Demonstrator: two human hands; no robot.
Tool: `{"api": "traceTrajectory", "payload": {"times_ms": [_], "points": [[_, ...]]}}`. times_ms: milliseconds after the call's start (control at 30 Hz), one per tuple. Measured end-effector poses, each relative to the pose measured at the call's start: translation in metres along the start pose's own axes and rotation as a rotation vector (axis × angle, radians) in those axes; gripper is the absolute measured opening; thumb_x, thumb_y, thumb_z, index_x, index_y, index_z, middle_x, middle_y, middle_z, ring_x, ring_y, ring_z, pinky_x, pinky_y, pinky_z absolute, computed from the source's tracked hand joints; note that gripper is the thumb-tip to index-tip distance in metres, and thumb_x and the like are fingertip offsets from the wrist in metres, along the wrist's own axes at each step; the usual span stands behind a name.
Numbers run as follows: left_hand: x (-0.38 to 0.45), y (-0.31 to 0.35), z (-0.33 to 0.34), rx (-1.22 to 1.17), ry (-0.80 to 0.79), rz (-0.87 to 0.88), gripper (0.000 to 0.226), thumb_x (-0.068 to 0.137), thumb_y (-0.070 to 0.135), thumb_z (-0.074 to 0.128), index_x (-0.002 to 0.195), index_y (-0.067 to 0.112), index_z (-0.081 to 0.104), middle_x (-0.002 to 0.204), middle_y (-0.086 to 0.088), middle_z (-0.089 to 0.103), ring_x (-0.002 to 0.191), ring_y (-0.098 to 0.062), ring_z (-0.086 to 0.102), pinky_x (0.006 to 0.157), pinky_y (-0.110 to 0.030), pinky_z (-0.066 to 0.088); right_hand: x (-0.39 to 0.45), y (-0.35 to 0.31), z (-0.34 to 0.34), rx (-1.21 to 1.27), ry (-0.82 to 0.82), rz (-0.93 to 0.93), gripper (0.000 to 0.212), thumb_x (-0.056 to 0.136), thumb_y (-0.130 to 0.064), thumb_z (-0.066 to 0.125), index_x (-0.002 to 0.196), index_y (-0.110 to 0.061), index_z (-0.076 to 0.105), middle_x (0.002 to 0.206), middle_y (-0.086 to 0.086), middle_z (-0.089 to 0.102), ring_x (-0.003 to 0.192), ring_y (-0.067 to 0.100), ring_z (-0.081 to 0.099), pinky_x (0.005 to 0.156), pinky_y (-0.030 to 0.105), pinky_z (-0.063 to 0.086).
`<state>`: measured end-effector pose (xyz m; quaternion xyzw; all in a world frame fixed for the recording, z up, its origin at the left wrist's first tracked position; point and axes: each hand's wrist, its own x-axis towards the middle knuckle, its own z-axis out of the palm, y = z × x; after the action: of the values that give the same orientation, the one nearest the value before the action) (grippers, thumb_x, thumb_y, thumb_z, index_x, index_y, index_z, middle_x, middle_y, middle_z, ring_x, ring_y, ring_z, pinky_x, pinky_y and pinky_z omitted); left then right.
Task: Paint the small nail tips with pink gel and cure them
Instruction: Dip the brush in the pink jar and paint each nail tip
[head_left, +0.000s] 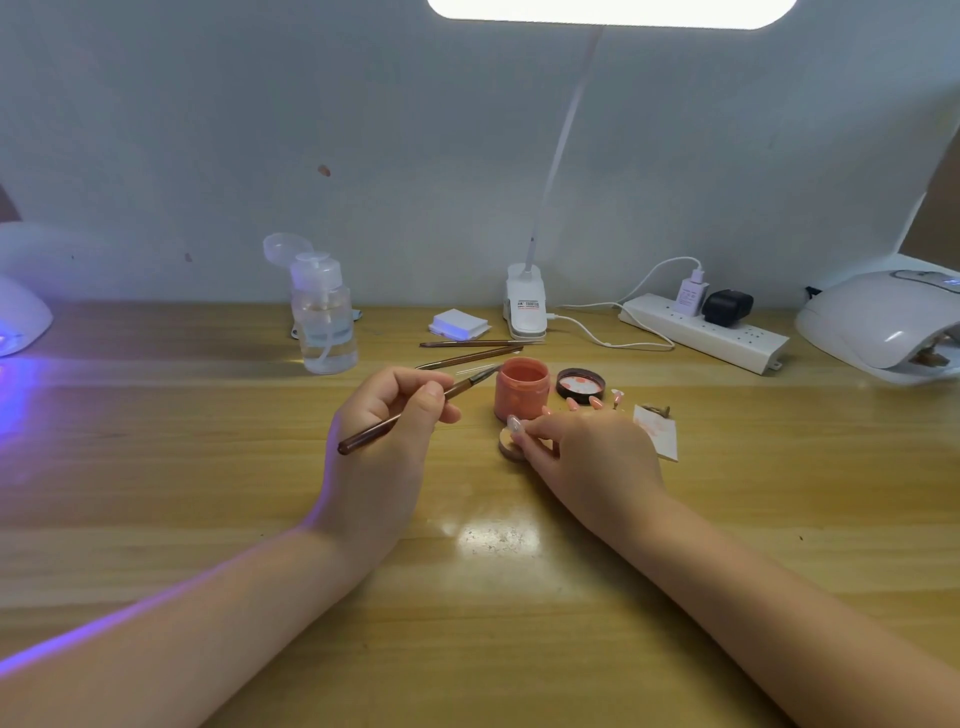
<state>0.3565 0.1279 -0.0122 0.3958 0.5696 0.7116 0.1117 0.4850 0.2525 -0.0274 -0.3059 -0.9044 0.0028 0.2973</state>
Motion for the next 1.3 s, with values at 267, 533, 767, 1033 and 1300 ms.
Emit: {"api": "traceTrajectory", "payload": {"times_ms": [267, 533, 767, 1033, 1300], "points": [[-0.004, 0.003, -0.003, 0.067, -0.045, 0.072, 0.019, 0.085, 0.025, 0.053, 0.092, 0.018, 0.069, 0.078, 0.005, 0.070, 0.076, -0.015, 0.062, 0.067, -0.020, 0.049, -0.004, -0.001, -0.012, 0.308, 0.143, 0.000, 0.012, 0.085, -0.027, 0.070, 0.084, -0.017, 0.076, 0.071, -0.005, 0.070, 0.061, 0.012, 0.060, 0.060, 0.032, 0.049], [-0.014, 0.014, -0.003, 0.280, -0.193, 0.284, 0.017, 0.085, 0.038, 0.050, 0.094, 0.038, 0.064, 0.087, 0.014, 0.068, 0.079, -0.001, 0.058, 0.070, -0.006, 0.038, -0.004, 0.005, -0.020, 0.614, 0.195, 0.131, 0.011, 0.084, -0.017, 0.073, 0.095, -0.014, 0.076, 0.078, -0.004, 0.072, 0.070, 0.011, 0.066, 0.070, 0.038, 0.054], [-0.016, 0.012, -0.004, 0.320, -0.224, 0.329, 0.019, 0.082, 0.036, 0.050, 0.089, 0.032, 0.067, 0.078, 0.010, 0.068, 0.083, -0.005, 0.059, 0.071, -0.006, 0.036, -0.005, 0.006, -0.021, 0.585, 0.214, 0.107, 0.013, 0.084, -0.017, 0.072, 0.096, -0.016, 0.075, 0.076, -0.005, 0.071, 0.067, 0.007, 0.065, 0.067, 0.033, 0.054], [-0.017, 0.013, -0.002, 0.331, -0.234, 0.310, 0.019, 0.084, 0.039, 0.051, 0.094, 0.036, 0.067, 0.084, 0.014, 0.069, 0.083, -0.004, 0.058, 0.071, -0.006, 0.036, -0.004, 0.005, -0.021, 0.568, 0.236, 0.070, 0.013, 0.083, -0.013, 0.073, 0.095, -0.012, 0.076, 0.079, -0.001, 0.073, 0.071, 0.014, 0.067, 0.069, 0.040, 0.054], [-0.017, 0.017, -0.001, 0.304, -0.223, 0.312, 0.016, 0.086, 0.037, 0.050, 0.093, 0.040, 0.065, 0.087, 0.017, 0.069, 0.077, -0.001, 0.057, 0.070, -0.006, 0.037, -0.004, 0.006, -0.022, 0.610, 0.232, 0.069, 0.012, 0.085, -0.018, 0.071, 0.094, -0.012, 0.076, 0.074, -0.001, 0.072, 0.066, 0.015, 0.066, 0.065, 0.042, 0.053]]}}
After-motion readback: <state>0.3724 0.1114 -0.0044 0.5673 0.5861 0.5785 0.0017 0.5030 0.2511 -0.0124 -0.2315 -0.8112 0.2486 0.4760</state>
